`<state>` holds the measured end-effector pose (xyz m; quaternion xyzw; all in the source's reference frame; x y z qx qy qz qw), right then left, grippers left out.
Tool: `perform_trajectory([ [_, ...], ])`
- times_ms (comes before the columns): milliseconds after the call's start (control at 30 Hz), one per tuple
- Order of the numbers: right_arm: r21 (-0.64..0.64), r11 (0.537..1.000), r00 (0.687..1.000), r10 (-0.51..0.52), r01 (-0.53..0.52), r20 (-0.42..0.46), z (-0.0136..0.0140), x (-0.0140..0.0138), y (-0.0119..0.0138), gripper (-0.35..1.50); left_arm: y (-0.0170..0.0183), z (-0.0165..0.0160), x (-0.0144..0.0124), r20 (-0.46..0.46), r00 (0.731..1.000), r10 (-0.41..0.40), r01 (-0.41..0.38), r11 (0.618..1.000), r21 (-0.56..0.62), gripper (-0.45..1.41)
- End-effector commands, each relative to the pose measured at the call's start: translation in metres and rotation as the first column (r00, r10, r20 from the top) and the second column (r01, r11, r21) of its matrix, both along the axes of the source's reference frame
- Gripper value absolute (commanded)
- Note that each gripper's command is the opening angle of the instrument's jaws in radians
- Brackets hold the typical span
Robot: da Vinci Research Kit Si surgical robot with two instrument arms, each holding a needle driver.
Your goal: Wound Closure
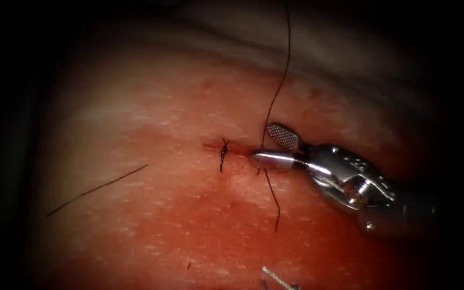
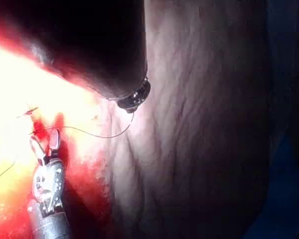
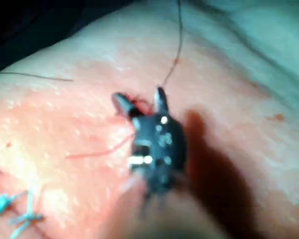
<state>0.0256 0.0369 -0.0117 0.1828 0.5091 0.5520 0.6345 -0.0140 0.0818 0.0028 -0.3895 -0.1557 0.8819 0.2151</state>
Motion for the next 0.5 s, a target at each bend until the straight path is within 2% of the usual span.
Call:
perform_trajectory([
  [33, -0.003, 1.0, 1.0, -0.003, 0.003, -0.005, 0.0006, 0.0016, 0.0005, 1.23, 0.0001, 0.0005, -0.0005, 0.0, 1.0, 0.002, -0.002, 1.0, -0.002, -0.35],
  [167, 0.002, 1.0, 1.0, -0.003, 0.003, 0.006, 0.0015, 0.0023, 0.0017, 1.23, -0.0002, 0.0002, -0.0004, 0.001, 1.0, 0.004, -0.004, 1.0, -0.001, -0.35],
  [300, 0.005, 1.0, 1.0, -0.012, 0.012, 0.012, 0.0017, 0.0022, 0.0015, 1.23, -0.0004, 0.0, -0.0001, 0.002, 1.0, 0.006, -0.006, 1.0, -0.001, -0.35],
  [500, 0.008, 1.0, 1.0, -0.026, 0.026, -0.007, -0.0001, 0.0013, 0.0003, 1.26, 0.0004, 0.0001, 0.0005, -0.001, 1.0, 0.01, -0.01, 1.0, -0.011, -0.35],
])
